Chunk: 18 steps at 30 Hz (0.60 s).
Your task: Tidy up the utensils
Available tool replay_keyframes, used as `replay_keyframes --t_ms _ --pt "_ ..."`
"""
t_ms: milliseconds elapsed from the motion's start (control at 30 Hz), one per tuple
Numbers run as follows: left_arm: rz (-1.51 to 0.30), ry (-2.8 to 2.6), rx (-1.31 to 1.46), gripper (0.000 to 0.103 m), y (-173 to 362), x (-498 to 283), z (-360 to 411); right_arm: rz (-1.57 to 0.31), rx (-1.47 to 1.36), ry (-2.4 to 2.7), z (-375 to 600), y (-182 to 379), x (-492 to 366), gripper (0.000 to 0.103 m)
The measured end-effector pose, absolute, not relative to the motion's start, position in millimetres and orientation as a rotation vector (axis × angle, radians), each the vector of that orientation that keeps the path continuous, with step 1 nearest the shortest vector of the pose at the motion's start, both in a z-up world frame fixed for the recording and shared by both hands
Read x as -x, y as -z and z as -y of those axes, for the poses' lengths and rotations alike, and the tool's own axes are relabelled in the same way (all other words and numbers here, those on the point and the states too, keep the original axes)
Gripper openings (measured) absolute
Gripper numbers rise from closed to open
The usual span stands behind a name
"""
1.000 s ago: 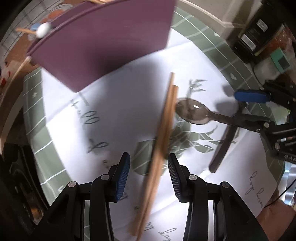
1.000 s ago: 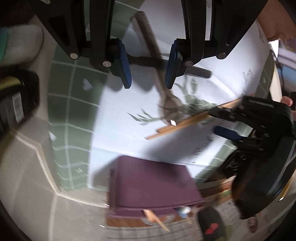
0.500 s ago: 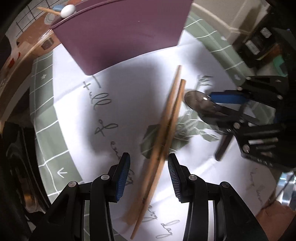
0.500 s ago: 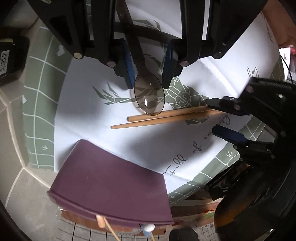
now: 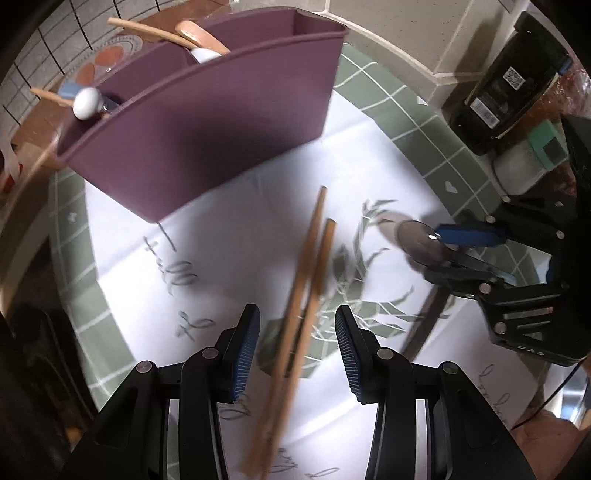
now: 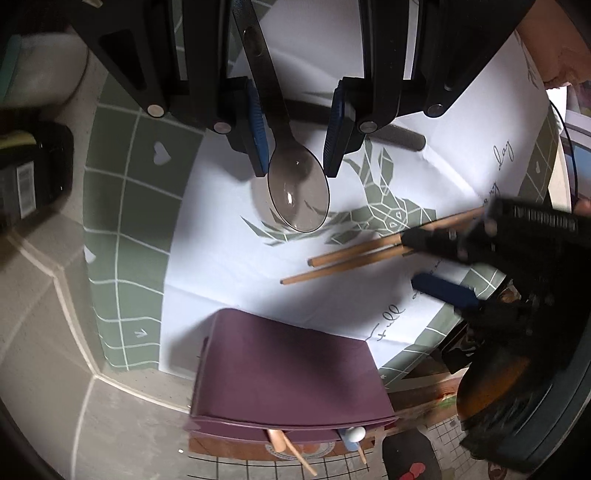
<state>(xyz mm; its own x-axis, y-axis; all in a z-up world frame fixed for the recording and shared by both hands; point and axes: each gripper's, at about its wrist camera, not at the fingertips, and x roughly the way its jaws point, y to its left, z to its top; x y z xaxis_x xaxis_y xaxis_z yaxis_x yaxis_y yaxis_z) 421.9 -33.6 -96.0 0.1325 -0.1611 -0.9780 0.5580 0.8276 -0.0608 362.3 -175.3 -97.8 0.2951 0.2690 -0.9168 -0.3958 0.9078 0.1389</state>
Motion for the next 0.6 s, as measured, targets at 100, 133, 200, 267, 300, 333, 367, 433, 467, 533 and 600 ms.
replay_keyframes --t_ms 100,133,200,267,300,333,367,433,467,533,600 --pt "-1.360 0.522 -0.361 0.043 101 -436 40 -1.194 0.114 -0.439 178 99 -362 0.028" --pt "-1.363 0.516 -0.366 0.043 105 -439 44 -1.194 0.115 -0.437 179 99 -363 0.028" --pt "-1.372 0.500 -0.374 0.043 114 -445 44 -1.194 0.118 -0.436 180 99 -363 0.028" --pt "-1.382 0.491 -0.375 0.043 119 -450 44 -1.194 0.116 -0.437 180 99 -363 0.028" --pt "-1.395 0.496 -0.375 0.043 122 -451 45 -1.195 0.115 -0.438 180 98 -363 0.028" --pt "-1.403 0.499 -0.379 0.043 124 -453 46 -1.195 0.114 -0.438 181 99 -364 0.028" --pt "-1.407 0.501 -0.392 0.043 126 -453 48 -1.196 0.113 -0.438 182 99 -363 0.028" --pt "-1.401 0.501 -0.408 0.043 126 -455 53 -1.196 0.110 -0.436 183 99 -363 0.029" --pt "-1.401 0.491 -0.411 0.043 127 -457 55 -1.198 0.109 -0.435 184 100 -364 0.029" --pt "-1.403 0.449 -0.427 0.041 130 -464 57 -1.202 0.109 -0.433 184 102 -364 0.029" --pt "-1.412 0.426 -0.424 0.035 134 -470 59 -1.203 0.109 -0.431 184 102 -365 0.029"
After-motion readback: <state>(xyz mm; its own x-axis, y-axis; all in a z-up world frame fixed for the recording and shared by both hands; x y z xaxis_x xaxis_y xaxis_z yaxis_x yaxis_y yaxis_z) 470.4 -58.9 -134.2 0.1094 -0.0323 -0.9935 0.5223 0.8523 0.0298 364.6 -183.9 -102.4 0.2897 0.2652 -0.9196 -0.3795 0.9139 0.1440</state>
